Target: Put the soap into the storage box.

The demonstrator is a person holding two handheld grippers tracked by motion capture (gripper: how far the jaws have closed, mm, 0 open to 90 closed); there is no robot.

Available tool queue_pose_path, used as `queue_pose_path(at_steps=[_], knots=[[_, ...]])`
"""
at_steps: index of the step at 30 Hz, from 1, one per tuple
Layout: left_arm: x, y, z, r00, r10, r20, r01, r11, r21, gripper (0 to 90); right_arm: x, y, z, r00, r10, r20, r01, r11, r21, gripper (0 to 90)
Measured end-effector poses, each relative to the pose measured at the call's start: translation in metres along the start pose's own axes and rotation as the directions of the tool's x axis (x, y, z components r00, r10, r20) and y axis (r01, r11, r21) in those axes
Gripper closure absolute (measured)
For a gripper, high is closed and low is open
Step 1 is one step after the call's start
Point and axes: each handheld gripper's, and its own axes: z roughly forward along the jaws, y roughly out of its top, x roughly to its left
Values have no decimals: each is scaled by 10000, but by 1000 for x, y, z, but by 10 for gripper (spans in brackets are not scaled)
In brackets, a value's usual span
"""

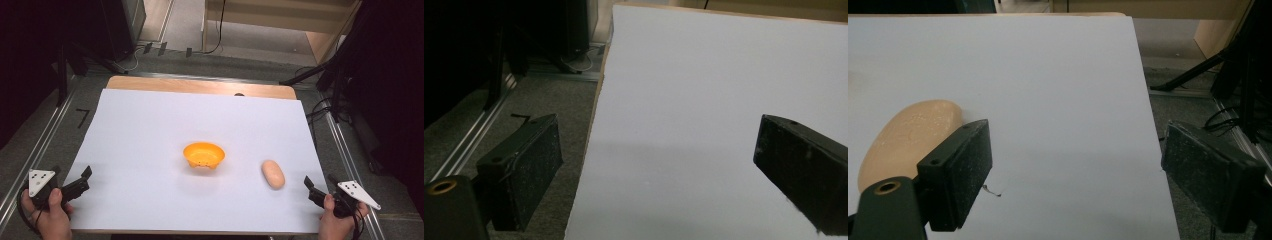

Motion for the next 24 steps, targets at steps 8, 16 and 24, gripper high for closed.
queue_pose_path(at_steps=[8,16,24], knots=[[0,0,0,10000,56,-4,-56,10000,28,64,2,5,1,9999,-7,171,-2,9987,511,139],[-2,0,1,9998,180,-28,-180,9998,87,64,14,34,-3,9971,-651,385,540,9695,2389,139],[-2,0,1,9997,228,-53,-227,9997,125,64,22,41,9,9949,-1006,80,886,9091,4071,138]])
